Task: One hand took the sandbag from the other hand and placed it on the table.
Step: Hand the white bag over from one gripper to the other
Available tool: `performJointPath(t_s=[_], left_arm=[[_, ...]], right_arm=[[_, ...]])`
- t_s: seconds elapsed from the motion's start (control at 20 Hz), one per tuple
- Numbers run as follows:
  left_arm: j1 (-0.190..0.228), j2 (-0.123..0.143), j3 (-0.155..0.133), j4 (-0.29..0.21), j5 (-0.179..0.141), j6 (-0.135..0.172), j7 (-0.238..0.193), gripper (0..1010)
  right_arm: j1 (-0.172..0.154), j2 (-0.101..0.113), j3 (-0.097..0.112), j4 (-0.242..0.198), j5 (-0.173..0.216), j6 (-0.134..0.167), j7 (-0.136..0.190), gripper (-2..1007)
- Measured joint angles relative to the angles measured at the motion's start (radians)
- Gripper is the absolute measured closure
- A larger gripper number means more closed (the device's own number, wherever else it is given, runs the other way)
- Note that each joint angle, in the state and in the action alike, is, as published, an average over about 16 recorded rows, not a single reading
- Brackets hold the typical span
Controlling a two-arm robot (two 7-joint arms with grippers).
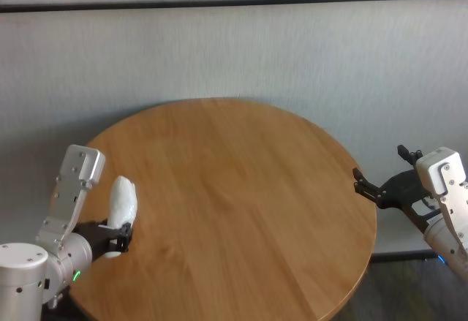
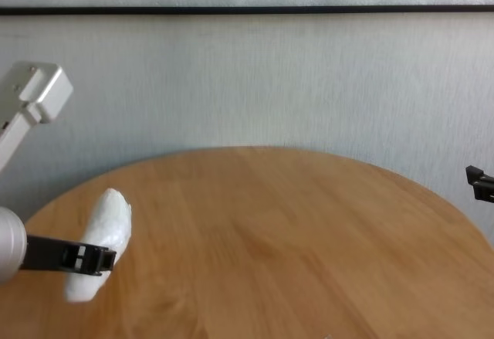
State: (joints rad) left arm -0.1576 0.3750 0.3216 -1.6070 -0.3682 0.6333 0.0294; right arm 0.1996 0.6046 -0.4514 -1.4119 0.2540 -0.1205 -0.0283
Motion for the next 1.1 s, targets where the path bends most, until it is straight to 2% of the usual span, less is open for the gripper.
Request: performJointPath(t_s=[0.65,0.85,1.1], left_arm=[[0.032,0.015,0.0,-0.033,0.053,-0.152,-0.064,650],[0.038,0.02,0.003,-0.039,0.067,-0.189,-0.084,650],[0.044,0.022,0.002,-0.044,0.082,-0.221,-0.104,650]], right_arm=[[0.0,0.0,0.0,0.0,0.0,0.0,0.0,5],[0.0,0.0,0.0,0.0,0.0,0.0,0.0,5],[0.0,0.0,0.0,0.0,0.0,0.0,0.0,5]])
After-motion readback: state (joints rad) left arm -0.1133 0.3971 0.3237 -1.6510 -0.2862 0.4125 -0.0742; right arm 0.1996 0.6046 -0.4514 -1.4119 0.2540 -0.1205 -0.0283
